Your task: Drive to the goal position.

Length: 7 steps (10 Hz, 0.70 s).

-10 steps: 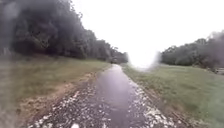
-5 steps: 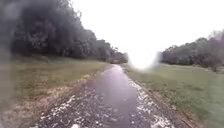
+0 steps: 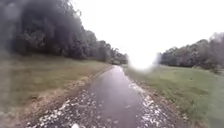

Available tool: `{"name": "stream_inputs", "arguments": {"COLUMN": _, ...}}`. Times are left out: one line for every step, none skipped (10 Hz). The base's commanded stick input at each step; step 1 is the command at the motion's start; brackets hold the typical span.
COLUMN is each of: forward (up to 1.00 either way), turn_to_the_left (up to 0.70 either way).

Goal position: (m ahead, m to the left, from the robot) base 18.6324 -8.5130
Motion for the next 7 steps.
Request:
{"name": "stream_inputs", "arguments": {"forward": 0.50, "turn_to_the_left": 0.00}}
{"name": "stream_inputs", "arguments": {"forward": 0.50, "turn_to_the_left": 0.00}}
{"name": "stream_inputs", "arguments": {"forward": 0.50, "turn_to_the_left": 0.00}}
{"name": "stream_inputs", "arguments": {"forward": 0.50, "turn_to_the_left": 0.00}}
{"name": "stream_inputs", "arguments": {"forward": 0.50, "turn_to_the_left": 0.00}}
{"name": "stream_inputs", "arguments": {"forward": 0.50, "turn_to_the_left": 0.00}}
{"name": "stream_inputs", "arguments": {"forward": 0.50, "turn_to_the_left": 0.00}}
